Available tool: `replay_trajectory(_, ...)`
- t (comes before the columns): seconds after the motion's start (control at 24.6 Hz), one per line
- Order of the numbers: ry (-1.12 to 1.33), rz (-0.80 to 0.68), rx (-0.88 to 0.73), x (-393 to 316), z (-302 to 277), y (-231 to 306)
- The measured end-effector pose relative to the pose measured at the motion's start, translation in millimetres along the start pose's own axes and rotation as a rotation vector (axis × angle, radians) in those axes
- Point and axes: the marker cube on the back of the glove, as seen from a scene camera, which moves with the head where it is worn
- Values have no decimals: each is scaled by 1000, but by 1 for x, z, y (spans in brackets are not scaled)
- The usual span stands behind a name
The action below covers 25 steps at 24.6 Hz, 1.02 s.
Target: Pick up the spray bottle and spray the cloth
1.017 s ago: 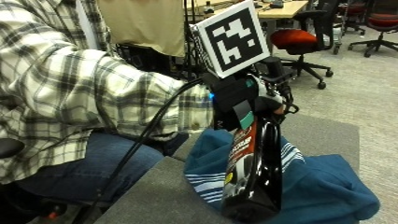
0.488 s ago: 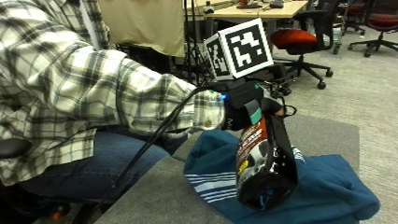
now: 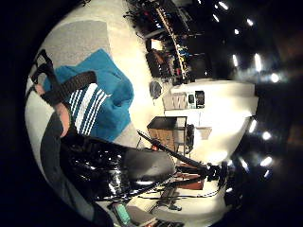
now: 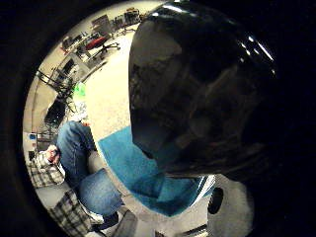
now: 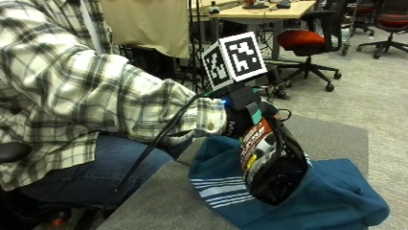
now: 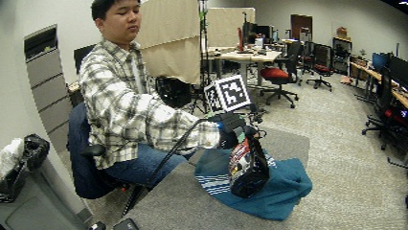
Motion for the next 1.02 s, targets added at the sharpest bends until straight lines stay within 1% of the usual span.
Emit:
replay_trajectory(0.28, 41, -77, 5, -22, 1, -4)
replay_trajectory(0.49, 13, -50, 33, -19, -4, 2)
replay_trajectory(0.61, -35, 17, 75, -12, -10, 4)
replay_trajectory(0.77, -143, 154, 161, 2, -20, 5)
replay_trajectory(1.02, -314, 355, 274, 35, -27, 20)
